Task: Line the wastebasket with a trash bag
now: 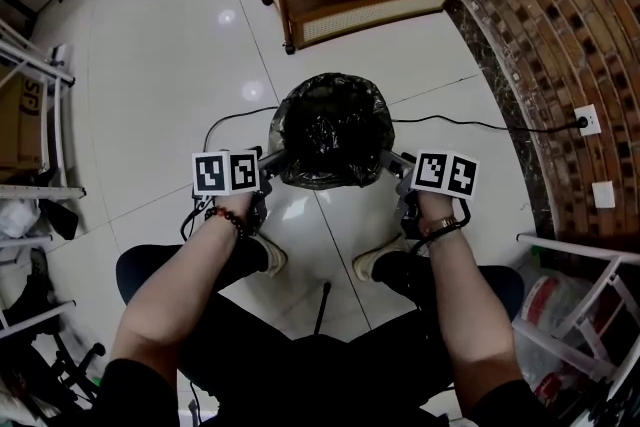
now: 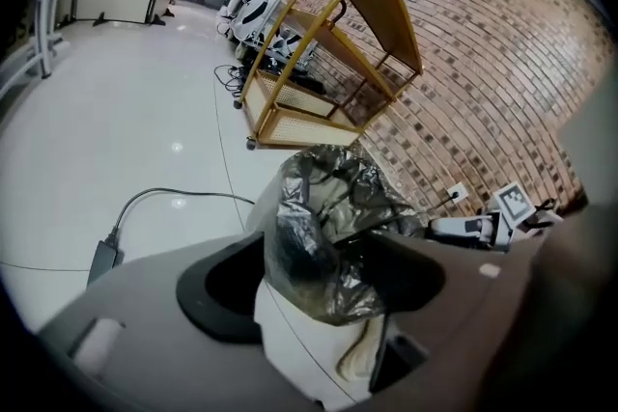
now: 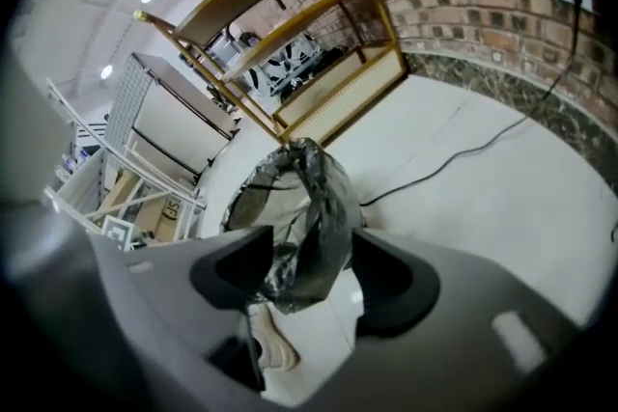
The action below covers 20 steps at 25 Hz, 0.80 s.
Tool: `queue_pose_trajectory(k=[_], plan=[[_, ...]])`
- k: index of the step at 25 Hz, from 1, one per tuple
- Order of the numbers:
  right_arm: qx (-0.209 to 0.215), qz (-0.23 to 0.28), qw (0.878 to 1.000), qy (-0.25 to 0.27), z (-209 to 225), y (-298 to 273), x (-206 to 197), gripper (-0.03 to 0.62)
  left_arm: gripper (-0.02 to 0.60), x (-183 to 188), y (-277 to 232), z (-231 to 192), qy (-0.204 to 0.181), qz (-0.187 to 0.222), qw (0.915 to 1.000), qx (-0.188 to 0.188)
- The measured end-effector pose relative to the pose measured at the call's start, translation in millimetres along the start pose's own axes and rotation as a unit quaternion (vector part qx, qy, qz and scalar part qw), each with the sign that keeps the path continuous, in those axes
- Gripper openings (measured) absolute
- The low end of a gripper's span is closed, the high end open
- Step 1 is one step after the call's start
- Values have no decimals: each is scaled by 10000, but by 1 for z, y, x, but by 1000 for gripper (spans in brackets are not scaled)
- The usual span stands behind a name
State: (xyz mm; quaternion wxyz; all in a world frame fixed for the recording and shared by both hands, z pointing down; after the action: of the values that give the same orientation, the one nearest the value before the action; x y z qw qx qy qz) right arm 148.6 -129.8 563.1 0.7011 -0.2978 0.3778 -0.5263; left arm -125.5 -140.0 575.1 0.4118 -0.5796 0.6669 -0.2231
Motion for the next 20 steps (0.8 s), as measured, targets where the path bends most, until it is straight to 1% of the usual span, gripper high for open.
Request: queue_pose_trajectory(k=[2, 5, 6, 8, 9, 10, 17, 20], plan=[[-211, -99, 9997, 92, 4, -12, 9, 256, 310, 6, -10, 0, -38, -35, 9999, 132], [-355, -205, 9990, 153, 8, -28, 14, 248, 291, 14, -25, 1, -191, -129, 9994, 269], [-380, -228, 9989, 157, 9, -33, 15, 212, 285, 15, -29, 1, -230, -173, 9991, 299], [-371, -246, 9989, 138, 13, -40, 14, 180, 270, 16, -38, 1, -289, -261, 9986, 359], [-342, -241, 9990, 124, 13, -43, 13, 150, 265, 16, -42, 1, -316, -299, 9983, 390], [-297, -230, 9992, 110, 14, -46, 13, 140, 264, 15, -46, 1, -336, -332, 9980, 412], [90, -83, 9999, 60, 12, -63, 16, 138, 261, 9, -66, -2, -264, -422, 9979, 404], [348, 5, 9994, -55, 11, -67, 16, 130, 254, 8, -72, -2, -254, -434, 9981, 365]])
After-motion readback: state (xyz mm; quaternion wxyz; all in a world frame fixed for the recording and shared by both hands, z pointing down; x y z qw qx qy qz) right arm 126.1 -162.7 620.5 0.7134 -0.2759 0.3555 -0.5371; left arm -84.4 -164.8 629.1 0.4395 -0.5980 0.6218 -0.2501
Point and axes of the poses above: the fingertips, and each gripper's own axes: y backward along the fingers, z to its right, x out of its top, the point moved 3 cm from there along y, backward along the fingers, and after that the axes turned 13 degrees about -z, right-handed, at the moved point
